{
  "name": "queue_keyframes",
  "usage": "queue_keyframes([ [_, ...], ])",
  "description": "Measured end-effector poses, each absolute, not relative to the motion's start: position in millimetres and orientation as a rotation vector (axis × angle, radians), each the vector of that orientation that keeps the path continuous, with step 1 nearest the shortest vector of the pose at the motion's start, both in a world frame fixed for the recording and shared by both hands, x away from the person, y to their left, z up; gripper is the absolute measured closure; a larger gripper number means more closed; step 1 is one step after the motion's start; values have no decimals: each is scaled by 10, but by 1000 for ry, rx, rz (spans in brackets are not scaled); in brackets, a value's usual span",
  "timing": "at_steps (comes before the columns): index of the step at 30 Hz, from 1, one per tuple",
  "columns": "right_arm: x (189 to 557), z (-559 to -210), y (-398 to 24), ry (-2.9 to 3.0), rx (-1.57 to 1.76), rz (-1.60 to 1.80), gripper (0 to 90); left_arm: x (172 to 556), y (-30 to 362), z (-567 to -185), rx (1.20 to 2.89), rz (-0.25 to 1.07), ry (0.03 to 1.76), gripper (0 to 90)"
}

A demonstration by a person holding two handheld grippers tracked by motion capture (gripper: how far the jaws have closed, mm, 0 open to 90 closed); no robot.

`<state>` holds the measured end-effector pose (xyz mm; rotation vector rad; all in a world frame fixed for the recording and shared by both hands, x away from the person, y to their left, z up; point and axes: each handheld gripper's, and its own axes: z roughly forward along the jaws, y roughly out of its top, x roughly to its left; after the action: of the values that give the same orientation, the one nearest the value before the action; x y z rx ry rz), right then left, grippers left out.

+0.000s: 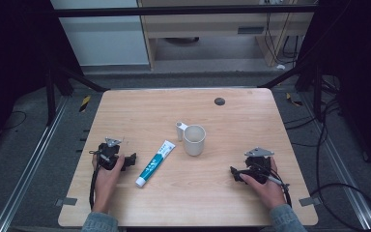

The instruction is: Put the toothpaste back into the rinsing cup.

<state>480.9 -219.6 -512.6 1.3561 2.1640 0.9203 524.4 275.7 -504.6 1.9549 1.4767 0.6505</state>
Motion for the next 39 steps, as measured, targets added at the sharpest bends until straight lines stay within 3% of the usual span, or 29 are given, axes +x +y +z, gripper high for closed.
queue_keyframes([
  [6,4809,-5126,-2196,2164,1356,920,6,5148,2761,-4865,1952,763,1424,44],
  [13,4810,-5126,-2196,2164,1355,919,6,5051,2774,-4664,1951,784,1394,47],
  [39,4813,-5126,-2206,2171,1347,922,5,5106,2131,-4362,2159,694,1233,58],
])
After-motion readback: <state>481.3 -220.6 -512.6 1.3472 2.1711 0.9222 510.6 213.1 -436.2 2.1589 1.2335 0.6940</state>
